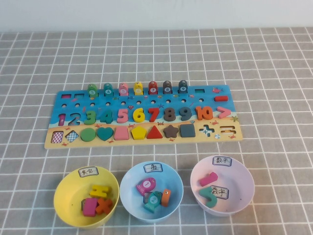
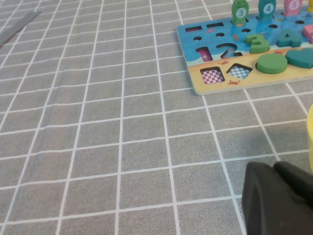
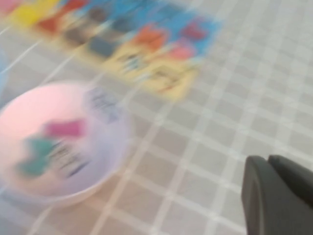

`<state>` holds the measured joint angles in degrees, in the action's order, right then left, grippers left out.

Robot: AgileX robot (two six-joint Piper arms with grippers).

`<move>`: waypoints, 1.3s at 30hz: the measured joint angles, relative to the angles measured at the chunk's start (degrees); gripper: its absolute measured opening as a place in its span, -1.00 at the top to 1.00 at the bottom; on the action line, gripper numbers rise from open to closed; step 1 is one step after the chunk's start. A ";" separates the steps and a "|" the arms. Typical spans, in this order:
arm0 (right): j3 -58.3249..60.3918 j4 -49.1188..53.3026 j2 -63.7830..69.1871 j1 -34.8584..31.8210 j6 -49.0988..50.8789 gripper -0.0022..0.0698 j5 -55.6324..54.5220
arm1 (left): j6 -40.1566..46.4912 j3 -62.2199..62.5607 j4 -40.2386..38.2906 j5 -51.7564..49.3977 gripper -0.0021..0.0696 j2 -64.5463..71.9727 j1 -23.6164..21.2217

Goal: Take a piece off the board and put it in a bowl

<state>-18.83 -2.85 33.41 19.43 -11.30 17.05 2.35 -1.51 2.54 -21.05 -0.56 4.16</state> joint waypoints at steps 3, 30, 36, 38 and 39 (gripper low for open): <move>5.71 -0.72 -7.78 -6.23 -0.11 0.99 -5.05 | 0.00 0.00 0.00 0.00 0.95 0.00 0.00; 20.26 -8.93 -33.82 -16.45 -0.45 0.99 -6.76 | 0.00 0.00 0.00 0.00 0.95 0.00 0.00; 20.35 -8.84 -33.82 -16.45 -0.45 0.99 -5.91 | 0.00 0.00 0.00 0.00 0.95 0.00 0.00; 20.35 -8.84 -33.82 -16.45 -0.45 0.99 -4.63 | 0.00 0.00 0.00 0.00 0.95 0.00 0.00; 20.35 -8.70 -33.82 -16.45 -0.45 0.99 -3.88 | 0.00 0.00 0.00 0.00 0.95 0.00 0.00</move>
<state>1.52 -11.55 -0.42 2.99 -11.75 13.17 2.35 -1.51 2.54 -21.05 -0.56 4.16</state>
